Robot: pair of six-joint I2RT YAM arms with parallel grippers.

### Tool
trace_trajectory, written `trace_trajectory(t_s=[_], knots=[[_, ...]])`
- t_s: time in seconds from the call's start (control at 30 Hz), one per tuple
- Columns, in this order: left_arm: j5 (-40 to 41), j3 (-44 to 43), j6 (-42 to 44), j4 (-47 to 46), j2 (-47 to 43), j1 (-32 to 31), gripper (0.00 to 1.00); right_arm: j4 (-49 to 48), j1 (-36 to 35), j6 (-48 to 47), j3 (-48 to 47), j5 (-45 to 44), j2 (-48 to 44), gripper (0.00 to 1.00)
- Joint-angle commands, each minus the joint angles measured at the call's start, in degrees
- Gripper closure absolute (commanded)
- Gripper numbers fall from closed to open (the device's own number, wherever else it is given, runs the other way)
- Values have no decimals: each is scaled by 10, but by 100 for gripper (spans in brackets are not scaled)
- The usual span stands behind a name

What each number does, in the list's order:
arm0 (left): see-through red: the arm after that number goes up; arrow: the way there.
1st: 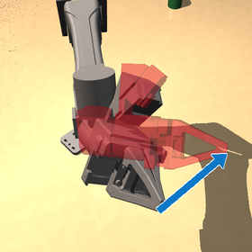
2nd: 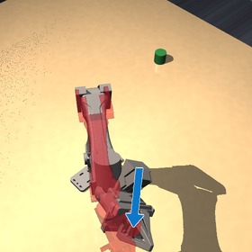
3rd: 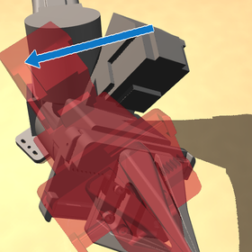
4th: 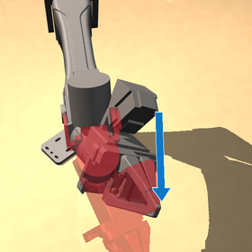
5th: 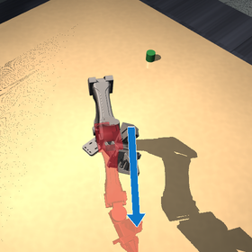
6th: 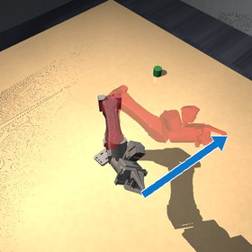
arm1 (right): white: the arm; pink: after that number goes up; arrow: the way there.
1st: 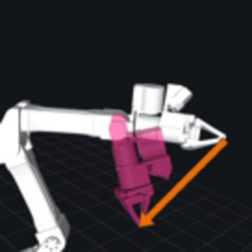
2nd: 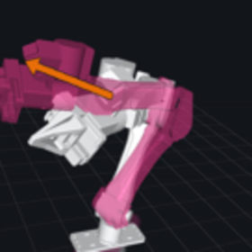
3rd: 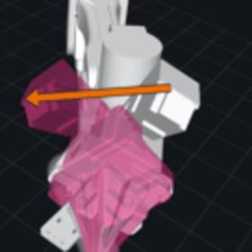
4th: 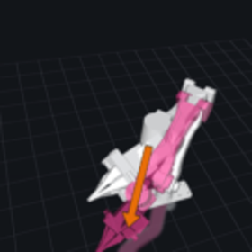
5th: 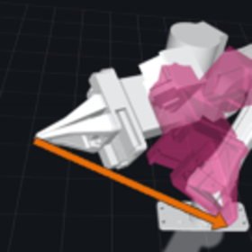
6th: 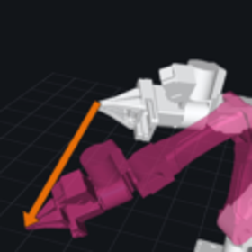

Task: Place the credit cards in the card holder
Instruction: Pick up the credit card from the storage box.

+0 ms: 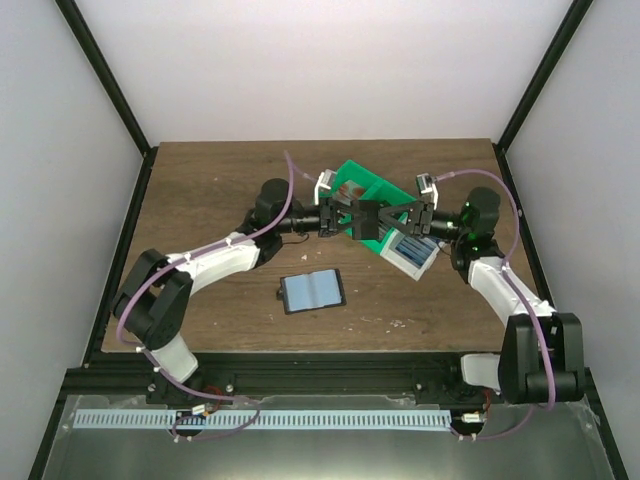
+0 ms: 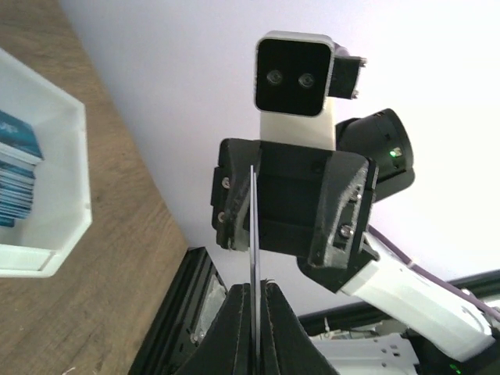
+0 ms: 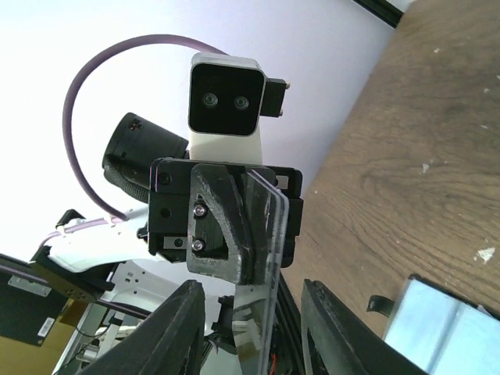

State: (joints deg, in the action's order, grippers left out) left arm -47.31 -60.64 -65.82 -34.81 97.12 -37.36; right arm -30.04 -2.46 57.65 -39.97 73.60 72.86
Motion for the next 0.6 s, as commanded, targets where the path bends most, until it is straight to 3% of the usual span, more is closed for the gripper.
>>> trace_trajectory(t_s=[0.0, 0.37, 0.57], knots=[[-42, 13, -18, -62, -35, 12, 100, -72, -7, 48, 2, 19, -20, 65], [-65, 25, -198, -178, -65, 34, 100, -110, -85, 27, -19, 29, -55, 62], [-87, 24, -221, -220, -70, 35, 100, -132, -88, 55, -16, 18, -52, 72]])
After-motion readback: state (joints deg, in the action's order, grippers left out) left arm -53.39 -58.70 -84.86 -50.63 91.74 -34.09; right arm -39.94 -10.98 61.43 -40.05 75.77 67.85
